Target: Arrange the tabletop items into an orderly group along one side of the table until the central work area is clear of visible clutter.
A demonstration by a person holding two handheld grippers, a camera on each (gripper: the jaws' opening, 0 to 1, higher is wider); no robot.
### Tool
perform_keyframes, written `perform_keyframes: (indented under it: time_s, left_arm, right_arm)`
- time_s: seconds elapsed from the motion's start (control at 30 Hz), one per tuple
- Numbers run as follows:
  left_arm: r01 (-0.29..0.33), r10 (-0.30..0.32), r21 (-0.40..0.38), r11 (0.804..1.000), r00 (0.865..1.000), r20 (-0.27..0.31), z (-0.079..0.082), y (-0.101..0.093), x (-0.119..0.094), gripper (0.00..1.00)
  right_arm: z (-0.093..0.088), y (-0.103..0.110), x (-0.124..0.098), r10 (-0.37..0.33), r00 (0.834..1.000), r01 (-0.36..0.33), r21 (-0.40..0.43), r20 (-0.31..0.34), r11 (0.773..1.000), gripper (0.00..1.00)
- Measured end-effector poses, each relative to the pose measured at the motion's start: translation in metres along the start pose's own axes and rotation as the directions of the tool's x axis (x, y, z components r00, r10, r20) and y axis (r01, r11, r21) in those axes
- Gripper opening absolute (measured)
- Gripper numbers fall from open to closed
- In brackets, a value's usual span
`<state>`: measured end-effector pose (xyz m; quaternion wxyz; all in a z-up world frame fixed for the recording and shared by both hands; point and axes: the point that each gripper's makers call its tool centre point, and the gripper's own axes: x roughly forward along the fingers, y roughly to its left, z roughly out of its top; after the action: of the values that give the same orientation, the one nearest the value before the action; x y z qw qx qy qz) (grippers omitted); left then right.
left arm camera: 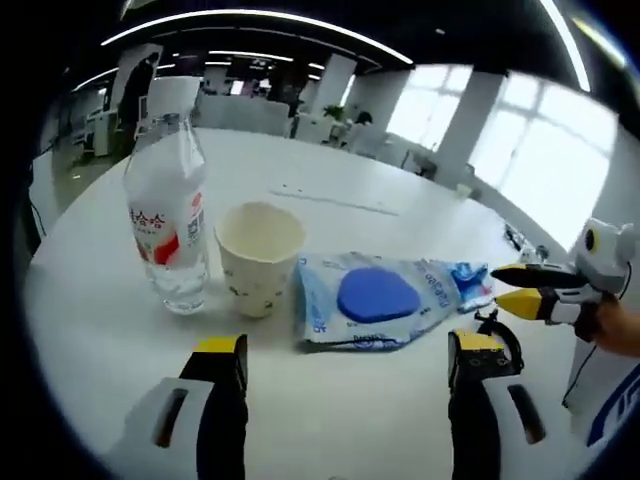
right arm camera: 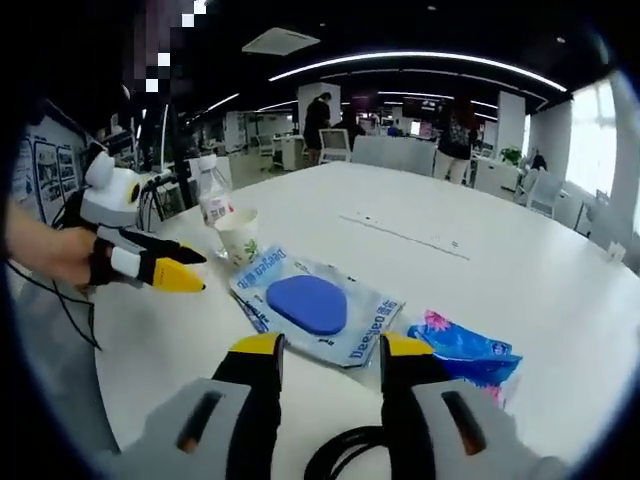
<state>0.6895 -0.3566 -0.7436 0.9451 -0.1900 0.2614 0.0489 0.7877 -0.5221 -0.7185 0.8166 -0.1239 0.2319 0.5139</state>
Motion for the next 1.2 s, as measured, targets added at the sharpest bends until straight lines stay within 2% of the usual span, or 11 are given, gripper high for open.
perform_keyframes:
  time_s: [0.07,0.23,0.4,0.53,0.67,0.8,0.87,0.93,1.0,1.2]
  left_arm:
    - [0.023,-0.024,0.014,1.000,0.999,0.022,0.007,-0.004,-0.007,0.94]
    - [0.037,-0.038,0.043,0.998,0.999,0.034,0.018,-0.010,-0.032,0.97]
    - [0.056,-0.058,0.055,0.997,0.997,0.043,0.026,-0.008,-0.056,0.97]
    - [0.056,-0.061,0.096,0.994,0.996,0.058,0.031,0.000,-0.084,0.97]
    - [0.051,-0.059,0.102,0.993,0.996,0.069,0.030,0.012,-0.109,0.97]
    - [0.043,-0.050,0.116,0.992,0.997,0.066,0.023,0.028,-0.133,0.97]
    - [0.011,-0.019,0.127,0.992,0.998,0.061,0.020,0.041,-0.147,0.97]
    - [0.013,-0.019,0.099,0.995,0.998,0.067,0.018,0.048,-0.155,0.97]
    - [0.021,-0.026,0.065,0.998,0.997,0.069,0.016,0.051,-0.163,0.97]
    - [0.044,-0.050,0.095,0.995,0.997,0.058,0.010,0.058,-0.179,0.97]
  right_arm:
    - [0.002,0.000,-0.006,-0.005,1.000,0.005,0.001,0.007,1.000,0.41]
    - [0.013,0.005,-0.028,-0.002,0.999,0.000,0.039,0.038,0.999,0.54]
    - [0.019,0.007,-0.052,-0.031,0.998,0.028,0.051,0.061,0.998,0.57]
    - [0.020,0.006,-0.073,-0.064,0.995,0.056,0.093,0.079,0.994,0.60]
    - [0.018,0.008,-0.092,-0.098,0.991,0.086,0.127,0.094,0.988,0.61]
    - [0.010,0.006,-0.111,-0.148,0.985,0.132,0.161,0.092,0.978,0.63]
    - [0.008,0.006,-0.121,-0.173,0.979,0.151,0.192,0.106,0.970,0.63]
    - [0.001,0.004,-0.127,-0.192,0.976,0.171,0.194,0.098,0.966,0.64]
    - [-0.006,0.006,-0.134,-0.215,0.973,0.194,0.202,0.086,0.960,0.64]
    - [-0.023,0.021,-0.157,-0.266,0.962,0.240,0.258,0.068,0.936,0.66]
